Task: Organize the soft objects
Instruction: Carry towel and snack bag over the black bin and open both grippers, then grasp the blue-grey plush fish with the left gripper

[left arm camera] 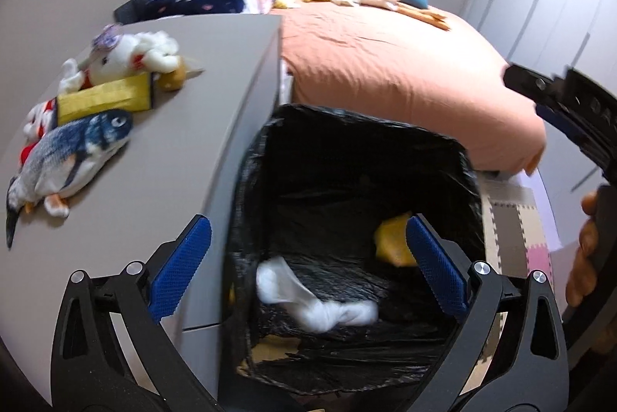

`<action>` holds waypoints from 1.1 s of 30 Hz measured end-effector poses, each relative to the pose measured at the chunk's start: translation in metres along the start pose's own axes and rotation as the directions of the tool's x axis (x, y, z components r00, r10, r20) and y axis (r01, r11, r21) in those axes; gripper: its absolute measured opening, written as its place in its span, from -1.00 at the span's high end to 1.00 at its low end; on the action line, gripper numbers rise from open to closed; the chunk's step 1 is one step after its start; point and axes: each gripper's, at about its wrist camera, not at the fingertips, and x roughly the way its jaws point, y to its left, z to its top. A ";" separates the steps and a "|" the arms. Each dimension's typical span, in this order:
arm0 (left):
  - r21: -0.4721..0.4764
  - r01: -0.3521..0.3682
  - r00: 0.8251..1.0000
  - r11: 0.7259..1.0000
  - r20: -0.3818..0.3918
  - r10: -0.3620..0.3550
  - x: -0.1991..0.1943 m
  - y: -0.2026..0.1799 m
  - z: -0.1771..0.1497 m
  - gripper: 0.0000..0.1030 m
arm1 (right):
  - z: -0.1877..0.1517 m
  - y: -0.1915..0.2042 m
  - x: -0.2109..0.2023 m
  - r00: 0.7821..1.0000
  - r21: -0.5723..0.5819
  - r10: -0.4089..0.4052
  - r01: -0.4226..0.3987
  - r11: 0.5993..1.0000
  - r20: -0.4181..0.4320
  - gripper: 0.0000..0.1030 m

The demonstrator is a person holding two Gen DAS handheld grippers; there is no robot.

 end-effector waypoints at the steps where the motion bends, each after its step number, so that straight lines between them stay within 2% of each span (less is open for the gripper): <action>1: -0.024 -0.010 1.000 1.000 -0.001 0.010 0.000 0.007 0.000 -0.90 | -0.001 0.002 0.002 1.000 -0.004 0.001 -0.001 1.000 -0.008 -0.51; 7: -0.094 -0.049 0.999 0.994 -0.007 0.048 0.000 0.035 0.001 -0.90 | -0.006 0.019 0.018 0.998 -0.034 0.031 -0.033 0.999 -0.050 -0.52; 18: -0.147 -0.101 0.995 0.984 -0.017 0.099 0.000 0.071 0.003 -0.90 | -0.009 0.060 0.043 0.992 -0.089 0.084 -0.093 0.992 -0.097 -0.52; 20: -0.159 -0.110 0.994 0.981 -0.016 0.109 0.000 0.079 0.004 -0.90 | -0.009 0.066 0.047 0.988 -0.092 0.110 -0.120 0.989 -0.106 -0.58; 33: -0.246 -0.182 0.983 0.952 -0.018 0.183 -0.007 0.137 0.009 -0.90 | -0.011 0.110 0.070 0.975 -0.139 0.157 -0.180 0.974 -0.158 -0.61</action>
